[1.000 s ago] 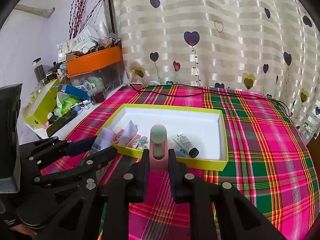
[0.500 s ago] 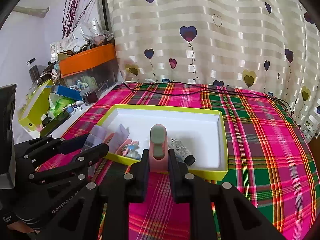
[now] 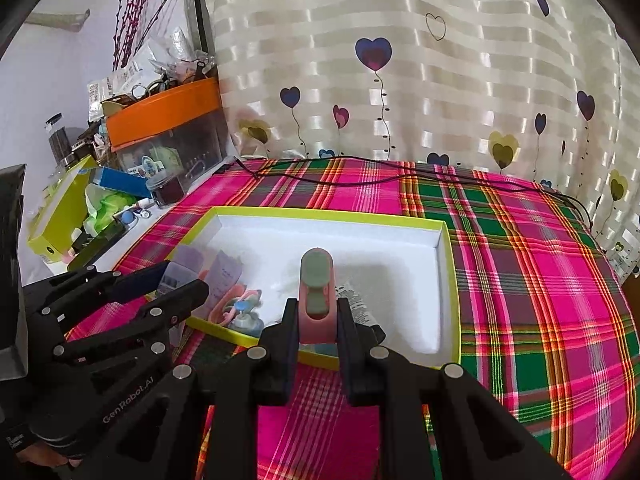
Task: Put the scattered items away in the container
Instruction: 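Release the white tube into the tray with the left tool while the right tool releases the pink clip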
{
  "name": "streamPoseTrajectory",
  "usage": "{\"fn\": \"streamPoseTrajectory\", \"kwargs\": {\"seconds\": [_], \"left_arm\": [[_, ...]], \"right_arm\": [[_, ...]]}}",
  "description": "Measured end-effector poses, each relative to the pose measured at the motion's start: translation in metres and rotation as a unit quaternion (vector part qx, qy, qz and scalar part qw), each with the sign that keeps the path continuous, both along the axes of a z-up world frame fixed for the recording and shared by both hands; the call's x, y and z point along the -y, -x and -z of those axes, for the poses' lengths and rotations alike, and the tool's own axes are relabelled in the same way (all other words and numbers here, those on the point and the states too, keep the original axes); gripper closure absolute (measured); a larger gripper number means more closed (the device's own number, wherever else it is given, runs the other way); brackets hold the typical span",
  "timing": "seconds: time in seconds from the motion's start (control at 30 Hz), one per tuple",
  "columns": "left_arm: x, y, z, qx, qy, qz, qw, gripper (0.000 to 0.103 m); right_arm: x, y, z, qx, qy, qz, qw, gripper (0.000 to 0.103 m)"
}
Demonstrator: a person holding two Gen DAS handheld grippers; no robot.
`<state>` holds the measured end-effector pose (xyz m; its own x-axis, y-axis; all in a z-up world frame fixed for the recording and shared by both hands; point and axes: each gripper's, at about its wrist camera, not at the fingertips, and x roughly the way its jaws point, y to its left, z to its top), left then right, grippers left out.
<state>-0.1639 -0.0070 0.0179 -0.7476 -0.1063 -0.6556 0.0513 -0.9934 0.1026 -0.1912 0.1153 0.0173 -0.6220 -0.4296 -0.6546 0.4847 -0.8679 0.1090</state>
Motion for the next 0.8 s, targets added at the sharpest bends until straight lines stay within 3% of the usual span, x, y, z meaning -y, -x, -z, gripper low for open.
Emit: {"fn": "streamPoseTrajectory", "kwargs": {"seconds": [0.8], "left_arm": [[0.009,0.028,0.013,0.007,-0.043,0.015,0.9989,0.072]], "right_arm": [[0.004,0.029,0.026,0.033,-0.017,0.000,0.999,0.085]]}}
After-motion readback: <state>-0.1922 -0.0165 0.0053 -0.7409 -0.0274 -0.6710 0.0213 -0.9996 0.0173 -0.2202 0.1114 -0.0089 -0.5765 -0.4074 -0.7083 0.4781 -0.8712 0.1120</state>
